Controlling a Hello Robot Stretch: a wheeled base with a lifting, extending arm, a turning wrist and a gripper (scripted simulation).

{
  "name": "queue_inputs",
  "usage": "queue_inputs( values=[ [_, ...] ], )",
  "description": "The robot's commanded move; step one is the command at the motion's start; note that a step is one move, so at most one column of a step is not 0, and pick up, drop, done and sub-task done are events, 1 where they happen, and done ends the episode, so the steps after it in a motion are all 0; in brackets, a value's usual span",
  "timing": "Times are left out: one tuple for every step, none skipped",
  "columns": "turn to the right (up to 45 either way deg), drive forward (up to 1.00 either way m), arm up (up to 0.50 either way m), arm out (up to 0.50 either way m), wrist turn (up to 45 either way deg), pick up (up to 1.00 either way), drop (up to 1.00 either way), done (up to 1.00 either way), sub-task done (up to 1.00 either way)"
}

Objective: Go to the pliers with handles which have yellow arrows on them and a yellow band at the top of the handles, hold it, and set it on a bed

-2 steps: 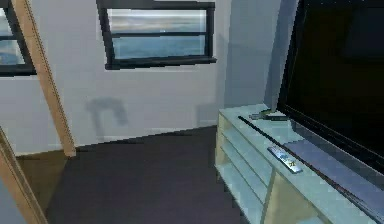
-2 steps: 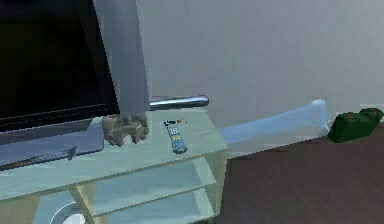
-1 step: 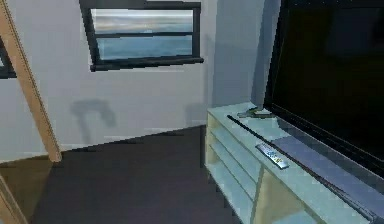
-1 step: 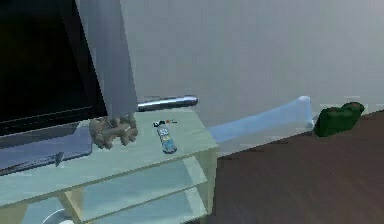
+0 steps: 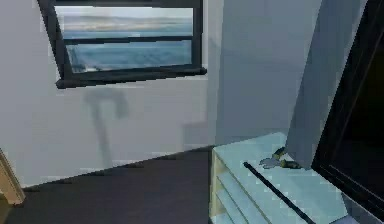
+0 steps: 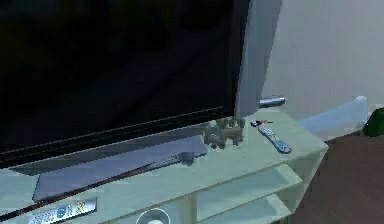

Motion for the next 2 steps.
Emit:
queue_inputs(
  values=[
    [-45.0,0.00,0.00,0.00,0.0,0.00,0.00,0.00,0.00],
    [-15.0,0.00,0.00,0.00,0.0,0.00,0.00,0.00,0.00]
  ],
)
